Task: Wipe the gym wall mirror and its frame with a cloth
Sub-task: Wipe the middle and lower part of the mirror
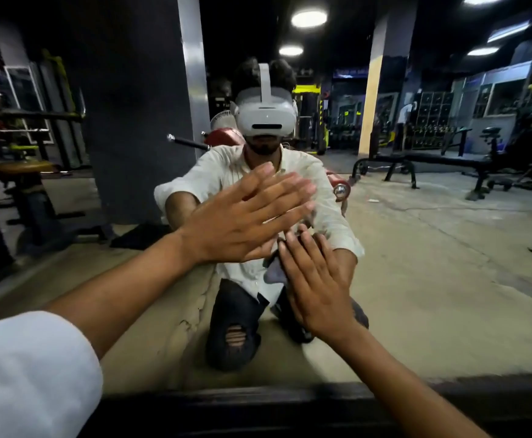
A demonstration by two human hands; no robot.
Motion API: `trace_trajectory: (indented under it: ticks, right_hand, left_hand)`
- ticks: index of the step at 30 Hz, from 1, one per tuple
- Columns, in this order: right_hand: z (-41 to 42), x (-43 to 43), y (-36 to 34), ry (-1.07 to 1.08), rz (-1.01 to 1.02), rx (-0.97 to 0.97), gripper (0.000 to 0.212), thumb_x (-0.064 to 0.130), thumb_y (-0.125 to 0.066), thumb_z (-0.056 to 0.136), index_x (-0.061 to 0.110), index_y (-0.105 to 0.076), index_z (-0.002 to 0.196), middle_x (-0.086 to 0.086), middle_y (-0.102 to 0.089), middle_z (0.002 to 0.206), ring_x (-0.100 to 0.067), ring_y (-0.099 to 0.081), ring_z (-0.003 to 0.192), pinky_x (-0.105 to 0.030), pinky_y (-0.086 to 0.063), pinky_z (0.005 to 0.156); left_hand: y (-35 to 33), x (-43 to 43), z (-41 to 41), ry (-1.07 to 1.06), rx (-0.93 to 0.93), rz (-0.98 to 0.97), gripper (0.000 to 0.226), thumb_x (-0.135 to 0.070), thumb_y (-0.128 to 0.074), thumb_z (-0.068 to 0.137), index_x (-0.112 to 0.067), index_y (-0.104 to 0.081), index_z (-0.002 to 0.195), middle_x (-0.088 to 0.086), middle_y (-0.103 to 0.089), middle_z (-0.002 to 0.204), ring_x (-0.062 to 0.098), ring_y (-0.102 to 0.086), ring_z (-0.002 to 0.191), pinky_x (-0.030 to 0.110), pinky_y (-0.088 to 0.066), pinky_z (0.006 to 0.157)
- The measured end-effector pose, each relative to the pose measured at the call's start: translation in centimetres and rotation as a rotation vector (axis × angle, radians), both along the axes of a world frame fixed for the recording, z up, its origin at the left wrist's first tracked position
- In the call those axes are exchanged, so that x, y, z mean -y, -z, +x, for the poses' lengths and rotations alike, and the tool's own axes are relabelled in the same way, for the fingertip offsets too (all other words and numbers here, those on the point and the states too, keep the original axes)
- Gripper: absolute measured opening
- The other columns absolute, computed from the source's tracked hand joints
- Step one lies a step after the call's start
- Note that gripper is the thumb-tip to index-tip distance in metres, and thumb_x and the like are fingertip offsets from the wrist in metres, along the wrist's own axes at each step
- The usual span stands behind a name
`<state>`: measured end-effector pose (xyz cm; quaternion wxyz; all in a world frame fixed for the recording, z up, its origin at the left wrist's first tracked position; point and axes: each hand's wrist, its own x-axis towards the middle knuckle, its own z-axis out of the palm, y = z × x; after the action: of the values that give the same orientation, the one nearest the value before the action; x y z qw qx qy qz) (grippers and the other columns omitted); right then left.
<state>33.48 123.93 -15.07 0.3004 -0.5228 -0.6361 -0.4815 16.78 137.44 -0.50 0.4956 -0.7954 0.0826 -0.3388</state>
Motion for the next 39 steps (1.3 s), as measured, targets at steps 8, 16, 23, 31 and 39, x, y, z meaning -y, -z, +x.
trace_trajectory:
  ticks: [8,16,23,31,39]
  right_hand:
    - [1.8,2.1,5.1,0.09,-0.015,-0.108,0.063,0.021,-0.048,0.102,-0.001,-0.034,0.16,-0.018,-0.022,0.172,-0.038,-0.021,0.159,-0.063,-0.025,0.125]
    - [3.9,3.6,-5.8,0.162,0.348,-0.583,0.062,0.021,-0.043,0.107,-0.004,-0.027,0.161,-0.018,-0.02,0.172,-0.033,-0.009,0.162,-0.05,-0.007,0.132]
    - [5.6,3.3,-20.0,0.123,0.427,-0.409,0.059,0.024,-0.04,0.112,0.004,-0.024,0.165,-0.013,-0.016,0.175,-0.027,-0.007,0.163,-0.051,-0.009,0.132]
    - [4.5,2.1,-29.4,0.079,0.242,-0.002,0.059,0.025,-0.046,0.113,0.005,-0.026,0.164,-0.013,-0.016,0.174,-0.025,-0.007,0.163,-0.052,-0.015,0.13]
    - [4.4,1.7,-33.5,0.11,0.508,-0.359,0.06,0.027,-0.038,0.112,0.005,-0.022,0.165,-0.013,-0.012,0.175,-0.026,-0.002,0.163,-0.05,-0.007,0.132]
  left_hand:
    - [0.0,-0.2,0.3,0.008,0.037,0.021,0.071,-0.031,-0.046,0.105,-0.005,-0.026,0.167,0.019,-0.024,0.174,0.036,-0.022,0.162,0.058,-0.02,0.131]
    - [-0.3,0.1,0.6,0.028,0.052,0.04,0.066,-0.035,-0.048,0.104,-0.005,-0.04,0.162,0.018,-0.039,0.168,0.036,-0.037,0.156,0.059,-0.036,0.123]
    - [-11.6,4.0,4.3,-0.039,0.438,-0.222,0.071,-0.038,-0.047,0.104,-0.006,-0.031,0.166,0.016,-0.021,0.176,0.033,-0.019,0.163,0.064,-0.018,0.128]
    - [-16.9,3.4,5.4,-0.139,0.46,-0.227,0.08,-0.052,-0.028,0.108,-0.008,-0.006,0.171,0.013,0.002,0.179,0.028,0.003,0.166,0.058,-0.008,0.132]
    - [-16.7,2.6,5.5,-0.055,0.536,-0.229,0.082,-0.045,-0.046,0.105,-0.004,-0.015,0.169,0.016,-0.008,0.178,0.03,-0.008,0.165,0.058,-0.014,0.132]
